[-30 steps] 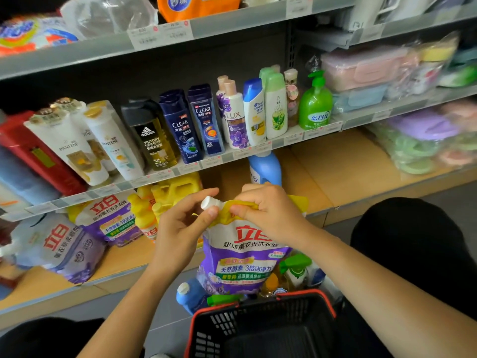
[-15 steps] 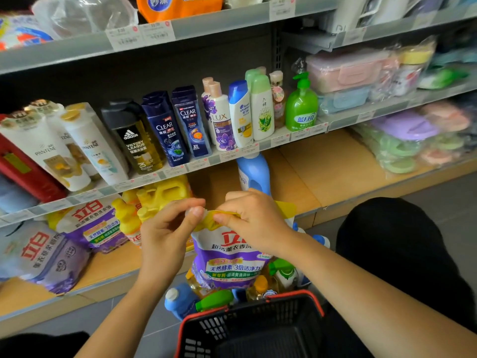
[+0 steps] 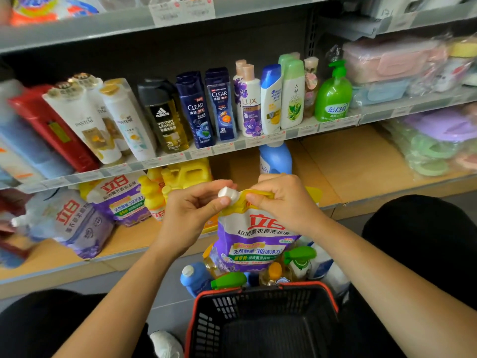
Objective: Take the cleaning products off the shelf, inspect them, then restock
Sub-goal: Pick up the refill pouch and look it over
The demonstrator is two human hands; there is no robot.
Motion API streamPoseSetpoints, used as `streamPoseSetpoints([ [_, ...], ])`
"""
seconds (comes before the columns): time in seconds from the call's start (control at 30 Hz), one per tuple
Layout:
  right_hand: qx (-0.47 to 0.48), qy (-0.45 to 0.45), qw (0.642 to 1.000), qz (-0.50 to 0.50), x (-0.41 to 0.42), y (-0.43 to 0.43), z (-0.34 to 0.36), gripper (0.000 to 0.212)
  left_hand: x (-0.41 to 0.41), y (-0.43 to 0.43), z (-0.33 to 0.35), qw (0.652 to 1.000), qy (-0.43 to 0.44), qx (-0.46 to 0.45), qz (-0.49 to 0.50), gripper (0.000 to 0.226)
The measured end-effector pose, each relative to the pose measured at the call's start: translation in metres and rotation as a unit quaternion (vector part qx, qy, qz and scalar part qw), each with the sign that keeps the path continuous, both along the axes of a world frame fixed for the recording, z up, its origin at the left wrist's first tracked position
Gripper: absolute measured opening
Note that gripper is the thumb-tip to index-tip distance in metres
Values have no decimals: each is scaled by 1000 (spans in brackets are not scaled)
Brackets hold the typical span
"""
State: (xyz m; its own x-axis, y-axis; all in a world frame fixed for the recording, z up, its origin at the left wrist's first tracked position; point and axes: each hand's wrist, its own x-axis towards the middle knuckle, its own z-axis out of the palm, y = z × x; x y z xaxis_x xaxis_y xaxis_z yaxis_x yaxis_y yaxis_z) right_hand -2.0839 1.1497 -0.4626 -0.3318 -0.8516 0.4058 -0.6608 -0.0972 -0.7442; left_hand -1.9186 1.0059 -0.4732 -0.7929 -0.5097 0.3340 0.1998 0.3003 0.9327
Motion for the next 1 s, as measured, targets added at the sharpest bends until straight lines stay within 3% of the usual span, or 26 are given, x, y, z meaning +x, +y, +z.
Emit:
streamPoseSetpoints([
  [0.23, -10, 19, 1000, -3, 4, -3, -1, 22, 4, -1, -3, 998, -14, -13, 56, 23],
  [0.33, -39, -25, 999, 5, 4, -3, 2, 26, 10, -5, -8, 993, -114, 28, 11, 33],
  [0.4, -59, -61, 996, 4, 1, -2, 5, 36, 14, -5, -12, 984, -177, 7, -16, 45],
  [0.5, -61, -39, 997, -10, -2, -4, 7, 38, 19, 0, -17, 983, -174, -62, 20, 48],
  [0.6, -34, 39, 994, -92, -5, -12, 4, 6, 20, 4, -21, 976, -168, -103, 93, 44],
  [0.67, -36, 96, 973, -205, -4, -15, 1, 16, 21, 5, -26, 972, -168, -94, 134, 43],
  [0.77, -89, 33, 971, -221, 13, -13, -13, 15, 22, -2, -26, 964, -163, -49, 202, 40],
  [0.87, 48, -104, 989, -98, 52, -13, -41, 19, 22, -8, -17, 960, -143, 40, 239, 34],
  [0.93, 101, -115, 987, -43, 78, -14, -55, 35, 22, -9, -12, 952, -119, 107, 260, 31],
  [1.0, 88, -91, 992, -31, 96, -15, -62, 60, 24, -7, -7, 941, -91, 166, 280, 25],
])
